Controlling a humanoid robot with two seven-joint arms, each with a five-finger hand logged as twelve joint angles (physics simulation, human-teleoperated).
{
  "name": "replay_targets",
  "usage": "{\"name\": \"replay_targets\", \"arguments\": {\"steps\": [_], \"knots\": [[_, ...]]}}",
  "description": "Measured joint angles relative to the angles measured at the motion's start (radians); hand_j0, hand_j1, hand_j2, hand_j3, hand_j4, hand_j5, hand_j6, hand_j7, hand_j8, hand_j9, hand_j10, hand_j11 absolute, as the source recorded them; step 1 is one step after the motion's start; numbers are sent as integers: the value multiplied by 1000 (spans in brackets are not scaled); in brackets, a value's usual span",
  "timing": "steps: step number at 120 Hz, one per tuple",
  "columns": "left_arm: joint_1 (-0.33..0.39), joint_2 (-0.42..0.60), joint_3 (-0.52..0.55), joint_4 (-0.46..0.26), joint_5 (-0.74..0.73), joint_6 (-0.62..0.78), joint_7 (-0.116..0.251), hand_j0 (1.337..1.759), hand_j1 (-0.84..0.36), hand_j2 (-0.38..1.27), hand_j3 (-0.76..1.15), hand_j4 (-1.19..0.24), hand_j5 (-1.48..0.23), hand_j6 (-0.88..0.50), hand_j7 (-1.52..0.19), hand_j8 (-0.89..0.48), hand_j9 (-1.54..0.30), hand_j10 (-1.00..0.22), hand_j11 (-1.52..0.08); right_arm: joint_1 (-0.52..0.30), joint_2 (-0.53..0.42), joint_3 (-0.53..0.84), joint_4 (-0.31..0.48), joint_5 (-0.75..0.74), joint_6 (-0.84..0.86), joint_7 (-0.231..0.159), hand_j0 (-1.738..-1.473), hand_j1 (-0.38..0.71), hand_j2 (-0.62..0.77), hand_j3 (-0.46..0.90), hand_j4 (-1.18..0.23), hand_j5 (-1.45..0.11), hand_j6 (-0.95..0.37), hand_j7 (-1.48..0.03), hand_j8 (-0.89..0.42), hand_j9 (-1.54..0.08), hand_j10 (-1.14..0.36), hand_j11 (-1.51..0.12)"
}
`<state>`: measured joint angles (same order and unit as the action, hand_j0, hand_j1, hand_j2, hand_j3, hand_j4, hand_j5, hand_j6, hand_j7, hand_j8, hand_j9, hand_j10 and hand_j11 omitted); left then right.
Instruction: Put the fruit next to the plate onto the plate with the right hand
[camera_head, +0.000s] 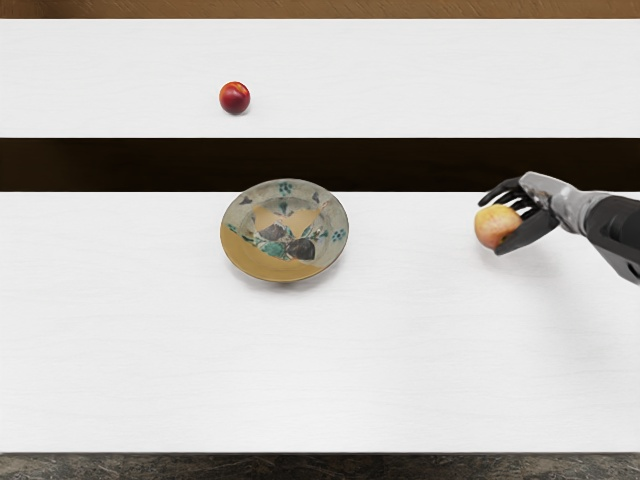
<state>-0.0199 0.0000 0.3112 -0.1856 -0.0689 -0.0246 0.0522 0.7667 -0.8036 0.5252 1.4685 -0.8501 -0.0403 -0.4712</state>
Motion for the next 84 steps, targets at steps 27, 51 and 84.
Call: {"name": "replay_targets", "arguments": {"steps": [27,51,84], "knots": [[0,0,0,0,0,0,0,1658,71,46,0,-232,-301,-232,-301,-232,-301,-232,-301,3,46,27,0,7,-1,-2,-1657,176,89,0,-499,-648,-436,-647,-429,-644,-501,-644],[0,0,0,0,0,0,0,1658,71,46,0,-232,-301,-232,-301,-232,-301,-231,-301,6,99,67,0,9,-2,-5,-1658,178,100,0,-497,-646,-436,-645,-429,-643,-498,-642],[0,0,0,0,0,0,0,1658,71,46,0,-232,-301,-232,-301,-232,-301,-232,-301,18,165,101,0,8,-6,-7,-1658,181,132,0,-499,-650,-463,-649,-445,-645,-501,-644]]}}
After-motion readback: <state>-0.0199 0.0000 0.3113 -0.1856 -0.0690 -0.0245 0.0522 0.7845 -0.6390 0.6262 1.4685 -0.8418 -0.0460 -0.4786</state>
